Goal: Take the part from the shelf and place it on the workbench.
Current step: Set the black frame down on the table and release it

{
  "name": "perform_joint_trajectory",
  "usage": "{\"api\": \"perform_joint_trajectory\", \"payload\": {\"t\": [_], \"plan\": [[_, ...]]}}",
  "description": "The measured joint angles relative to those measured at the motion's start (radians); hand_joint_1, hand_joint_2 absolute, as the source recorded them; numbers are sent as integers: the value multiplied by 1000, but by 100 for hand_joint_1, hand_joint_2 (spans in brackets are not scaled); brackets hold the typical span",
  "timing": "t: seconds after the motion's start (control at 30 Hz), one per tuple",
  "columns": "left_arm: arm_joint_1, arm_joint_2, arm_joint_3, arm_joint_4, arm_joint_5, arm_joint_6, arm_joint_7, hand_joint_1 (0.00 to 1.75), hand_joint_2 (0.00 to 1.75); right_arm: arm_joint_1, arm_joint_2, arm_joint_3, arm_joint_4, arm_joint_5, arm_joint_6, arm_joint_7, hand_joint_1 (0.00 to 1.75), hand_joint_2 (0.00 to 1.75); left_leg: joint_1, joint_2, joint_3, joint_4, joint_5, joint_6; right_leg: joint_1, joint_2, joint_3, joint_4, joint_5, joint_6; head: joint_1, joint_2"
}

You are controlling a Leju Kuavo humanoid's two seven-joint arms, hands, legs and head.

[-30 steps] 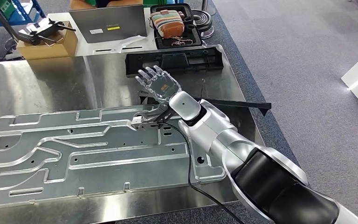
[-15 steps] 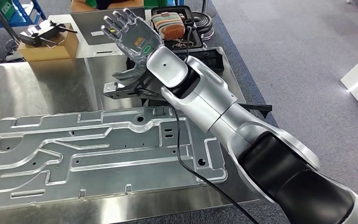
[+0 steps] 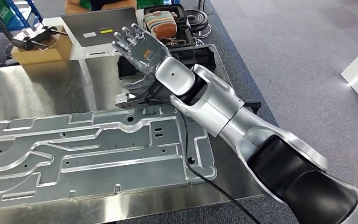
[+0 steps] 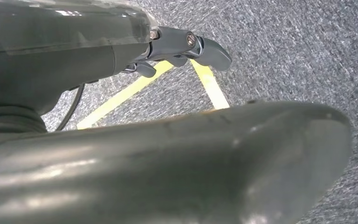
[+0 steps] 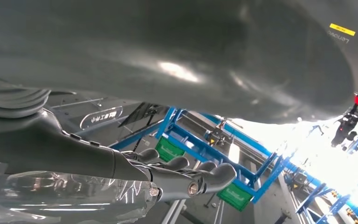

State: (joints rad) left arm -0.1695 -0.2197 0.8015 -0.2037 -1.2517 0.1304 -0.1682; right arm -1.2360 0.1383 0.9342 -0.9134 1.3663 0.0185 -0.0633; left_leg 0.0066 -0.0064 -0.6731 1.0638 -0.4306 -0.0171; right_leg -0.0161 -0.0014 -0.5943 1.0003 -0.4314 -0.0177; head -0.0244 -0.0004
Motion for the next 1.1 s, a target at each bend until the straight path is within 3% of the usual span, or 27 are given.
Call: {"api": "perform_joint_trajectory", "payload": {"t": [0.07,0.1,0.13,0.17,0.27,0.33,0.43,0.5,0.6,0.63,0.67,0.7,0.77,0.8,0.83,0.87,0.93,0.97,1.03,1.1], "plan": [[0,0,0,0,-2,-2,0,0,0,6,-3,7,-1,-6,0,1,0,0,4,0,-45,133,-76,-7,1,-1,-6,-1,5,-6,0,0],[1,0,0,0,-4,-4,0,0,0,11,-6,12,-1,-11,0,2,0,0,6,1,-65,194,-100,-10,2,-2,-8,0,6,-6,0,0],[1,0,0,0,-6,-5,0,0,0,16,-9,17,-1,-15,0,4,0,0,8,1,-73,227,-103,-13,1,-3,-10,1,7,-6,0,0],[1,1,0,0,-7,-5,0,0,0,22,-12,21,-1,-19,0,5,0,0,11,1,-63,219,-86,-16,1,-3,-10,3,6,-5,0,0],[0,2,0,0,-8,-7,0,0,0,27,-21,28,-3,-26,-4,9,0,0,16,0,23,55,2,-21,-3,-1,-14,17,-4,8,0,0],[0,2,0,0,-9,-10,0,0,0,31,-27,32,-4,-30,-7,11,0,0,12,-4,53,-6,13,-14,0,1,-22,25,-4,22,0,0],[-1,2,0,0,-11,-12,2,0,0,38,-39,37,-4,-35,-9,13,0,0,12,-5,44,-22,13,3,2,2,-41,25,3,40,0,0],[-3,2,0,0,-13,-13,2,0,0,41,-49,39,-4,-37,-10,14,0,0,14,-4,36,-35,14,16,0,1,-75,76,-38,49,0,0],[-1,2,0,0,-16,-13,3,0,0,69,-64,42,-3,-39,-12,19,0,0,6,-4,32,-33,15,26,-1,-1,-148,264,-132,61,0,0],[1,2,0,0,-17,-13,3,0,0,83,-70,45,-2,-40,-12,20,0,0,1,-5,32,-29,14,26,1,-1,-158,301,-139,60,0,0],[2,2,0,0,-18,-13,4,0,0,94,-74,47,0,-41,-13,21,0,0,-5,-7,33,-26,14,28,4,-1,-152,302,-127,53,0,0],[3,2,0,0,-19,-13,4,0,0,100,-78,49,1,-41,-14,22,0,0,-12,-10,33,-23,13,30,9,0,-132,266,-98,39,0,0],[2,-2,0,1,-21,-14,6,0,0,100,-82,50,1,-43,-19,24,0,0,-25,-13,31,-22,15,35,28,4,-66,139,-44,-11,-1,0],[1,-4,-1,1,-21,-15,7,0,0,97,-82,50,1,-43,-22,25,0,0,-26,-13,30,-23,18,37,38,5,-39,84,-30,-31,-2,0],[-2,-7,-1,2,-22,-17,7,0,0,95,-83,50,1,-44,-24,26,0,0,-23,-12,29,-25,22,35,46,6,-22,50,-24,-44,-3,0],[-6,-12,-1,2,-22,-22,6,0,0,94,-83,51,1,-44,-26,29,0,0,-18,-12,27,-28,28,33,50,5,-16,35,-21,-49,-4,0],[-19,-21,-2,2,-19,-38,6,0,0,87,-78,51,3,-43,-26,38,0,0,-11,-13,24,-37,37,25,51,3,-12,7,6,-43,-4,0],[-27,-28,-3,2,-18,-44,9,0,0,83,-72,51,5,-42,-27,44,0,0,-12,-12,20,-34,27,21,47,0,-9,-12,22,-42,-4,0],[-45,-39,-4,0,-16,-49,19,0,0,77,-57,52,10,-40,-28,53,0,0,-11,-11,2,24,-37,9,33,-9,-9,-43,50,-34,-4,0],[-60,-45,-5,-2,-13,-51,24,0,0,76,-47,53,17,-39,-32,59,0,0,2,-8,-22,141,-115,-12,23,-13,-25,-45,67,-24,-4,0]]}}
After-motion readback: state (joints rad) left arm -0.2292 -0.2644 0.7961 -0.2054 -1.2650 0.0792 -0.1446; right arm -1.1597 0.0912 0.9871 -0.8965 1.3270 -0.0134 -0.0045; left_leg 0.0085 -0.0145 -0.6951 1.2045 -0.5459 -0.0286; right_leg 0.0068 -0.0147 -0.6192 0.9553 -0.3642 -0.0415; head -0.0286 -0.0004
